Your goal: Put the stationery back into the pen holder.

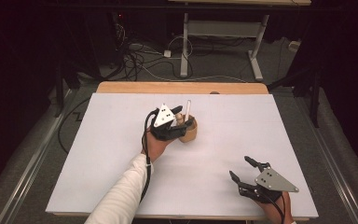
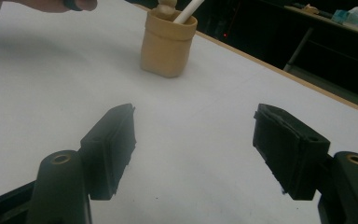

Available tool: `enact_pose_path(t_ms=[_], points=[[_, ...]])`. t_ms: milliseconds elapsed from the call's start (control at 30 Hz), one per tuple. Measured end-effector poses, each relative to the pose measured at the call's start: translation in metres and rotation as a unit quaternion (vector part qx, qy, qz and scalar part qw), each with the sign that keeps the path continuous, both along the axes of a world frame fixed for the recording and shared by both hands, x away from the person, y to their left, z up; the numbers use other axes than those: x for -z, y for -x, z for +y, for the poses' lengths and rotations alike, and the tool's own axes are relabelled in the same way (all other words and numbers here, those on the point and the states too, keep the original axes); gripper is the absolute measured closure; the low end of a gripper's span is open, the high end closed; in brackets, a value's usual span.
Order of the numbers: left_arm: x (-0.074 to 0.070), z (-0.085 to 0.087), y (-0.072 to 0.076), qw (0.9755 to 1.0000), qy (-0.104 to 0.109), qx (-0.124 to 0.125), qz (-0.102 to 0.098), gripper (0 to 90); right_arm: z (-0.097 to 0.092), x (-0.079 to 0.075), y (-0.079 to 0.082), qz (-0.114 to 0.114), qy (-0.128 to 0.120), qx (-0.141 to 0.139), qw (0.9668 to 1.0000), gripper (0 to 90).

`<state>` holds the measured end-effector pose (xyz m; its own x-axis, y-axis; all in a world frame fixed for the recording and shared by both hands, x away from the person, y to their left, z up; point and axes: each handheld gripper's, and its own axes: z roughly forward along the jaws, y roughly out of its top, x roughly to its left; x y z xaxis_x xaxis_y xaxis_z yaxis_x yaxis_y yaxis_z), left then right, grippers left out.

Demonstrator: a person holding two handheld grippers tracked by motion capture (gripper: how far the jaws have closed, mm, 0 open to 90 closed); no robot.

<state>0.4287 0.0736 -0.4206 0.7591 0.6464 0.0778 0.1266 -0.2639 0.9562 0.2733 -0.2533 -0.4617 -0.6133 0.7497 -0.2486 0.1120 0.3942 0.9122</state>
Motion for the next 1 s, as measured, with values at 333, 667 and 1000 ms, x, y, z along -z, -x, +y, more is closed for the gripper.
enact_pose_path(t_ms=[333, 667, 1000], points=[[-0.004, -0.003, 0.004, 0.9993, -0.036, -0.003, -0.008, 15.4, 0.003, 0.001, 0.000, 0.002, 0.002, -0.006, 1.0000, 29.7], [-0.009, -0.007, 0.010, 0.9964, -0.081, 0.017, -0.019, 15.4, 0.006, 0.003, 0.000, 0.003, 0.004, -0.009, 0.9999, 29.6], [-0.015, -0.008, 0.024, 0.9927, -0.111, 0.031, -0.036, 15.5, 0.008, 0.004, 0.001, 0.002, 0.011, -0.010, 0.9999, 29.6]])
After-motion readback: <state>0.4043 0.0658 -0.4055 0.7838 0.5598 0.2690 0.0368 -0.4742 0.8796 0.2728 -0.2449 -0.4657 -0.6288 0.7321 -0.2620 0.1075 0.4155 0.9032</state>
